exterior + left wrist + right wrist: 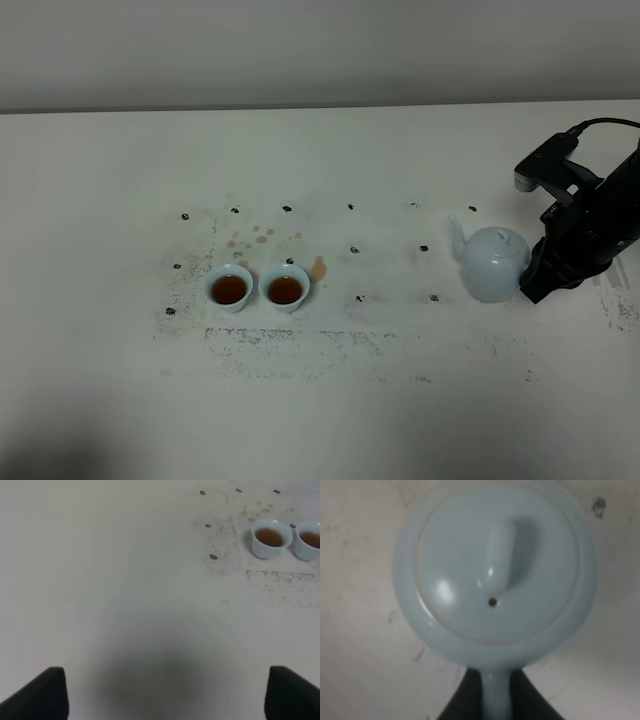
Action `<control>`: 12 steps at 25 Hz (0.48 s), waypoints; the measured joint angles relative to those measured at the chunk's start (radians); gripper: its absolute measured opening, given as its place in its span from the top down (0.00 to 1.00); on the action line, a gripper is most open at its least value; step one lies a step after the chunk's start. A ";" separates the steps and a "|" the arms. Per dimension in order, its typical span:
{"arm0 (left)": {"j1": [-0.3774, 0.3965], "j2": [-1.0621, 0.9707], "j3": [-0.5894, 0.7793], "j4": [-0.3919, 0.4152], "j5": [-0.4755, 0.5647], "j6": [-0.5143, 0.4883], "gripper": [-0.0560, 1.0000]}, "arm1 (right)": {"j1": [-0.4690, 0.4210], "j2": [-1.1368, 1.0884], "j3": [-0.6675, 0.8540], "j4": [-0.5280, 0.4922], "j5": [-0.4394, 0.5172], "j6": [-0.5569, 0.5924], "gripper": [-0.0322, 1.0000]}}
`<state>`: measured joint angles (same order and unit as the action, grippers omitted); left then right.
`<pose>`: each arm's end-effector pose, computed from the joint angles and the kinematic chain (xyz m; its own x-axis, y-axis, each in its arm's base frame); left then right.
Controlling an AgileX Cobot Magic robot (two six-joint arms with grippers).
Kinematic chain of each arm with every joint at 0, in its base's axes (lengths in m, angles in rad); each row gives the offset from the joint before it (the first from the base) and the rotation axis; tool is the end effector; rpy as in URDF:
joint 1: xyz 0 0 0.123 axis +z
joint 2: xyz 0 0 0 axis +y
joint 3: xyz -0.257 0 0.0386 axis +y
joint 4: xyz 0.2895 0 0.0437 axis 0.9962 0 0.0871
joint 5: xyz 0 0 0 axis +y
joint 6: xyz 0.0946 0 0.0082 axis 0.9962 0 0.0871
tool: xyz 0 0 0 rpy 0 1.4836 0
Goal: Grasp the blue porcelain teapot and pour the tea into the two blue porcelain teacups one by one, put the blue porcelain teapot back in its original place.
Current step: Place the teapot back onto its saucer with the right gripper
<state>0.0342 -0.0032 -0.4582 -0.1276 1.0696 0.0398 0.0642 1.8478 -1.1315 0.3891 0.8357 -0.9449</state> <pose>0.0649 -0.0084 0.2820 -0.4957 -0.0386 -0.8676 0.0522 0.9959 -0.0741 0.3651 0.0503 0.1124 -0.7061 -0.6475 -0.2868 -0.6979 0.7049 0.1268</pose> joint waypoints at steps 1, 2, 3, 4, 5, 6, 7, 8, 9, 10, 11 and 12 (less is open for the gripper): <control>0.000 0.000 0.000 0.000 0.000 0.000 0.23 | 0.000 -0.001 0.000 0.001 -0.008 0.000 0.92; 0.000 0.000 0.000 0.000 0.000 0.000 0.23 | 0.000 -0.001 0.000 0.001 -0.020 -0.001 0.92; 0.000 0.000 0.000 0.000 0.000 0.000 0.23 | 0.000 -0.001 0.000 0.001 -0.029 -0.005 0.92; 0.000 0.000 0.000 0.000 0.000 0.000 0.23 | 0.000 -0.001 0.000 0.001 -0.035 -0.006 0.92; 0.000 0.000 0.000 0.000 0.000 0.000 0.23 | 0.000 -0.001 0.000 0.001 -0.037 -0.008 0.92; 0.000 0.000 0.000 0.000 0.000 0.000 0.23 | -0.002 -0.001 0.000 0.001 -0.038 -0.008 0.92; 0.000 0.000 0.000 0.000 0.000 0.000 0.23 | -0.002 0.002 0.000 0.001 -0.039 -0.011 0.92; 0.000 0.000 0.000 0.000 0.000 0.000 0.23 | -0.002 0.006 0.000 0.001 -0.040 -0.016 0.92; 0.000 0.000 0.000 0.000 0.000 0.000 0.23 | -0.006 0.010 0.005 0.001 -0.045 -0.018 0.92; 0.000 0.000 0.000 0.000 0.000 0.000 0.23 | -0.011 0.011 0.012 0.004 -0.050 -0.021 0.92; 0.000 0.000 0.000 0.000 0.000 0.000 0.23 | -0.017 0.012 0.019 0.005 -0.052 -0.027 0.92; 0.000 0.000 0.000 0.000 0.000 0.000 0.23 | -0.022 0.012 0.026 0.008 -0.052 -0.034 0.92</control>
<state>0.0342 -0.0032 -0.4582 -0.1276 1.0696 0.0398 0.0423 1.8602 -1.1051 0.3975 0.7835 -0.9786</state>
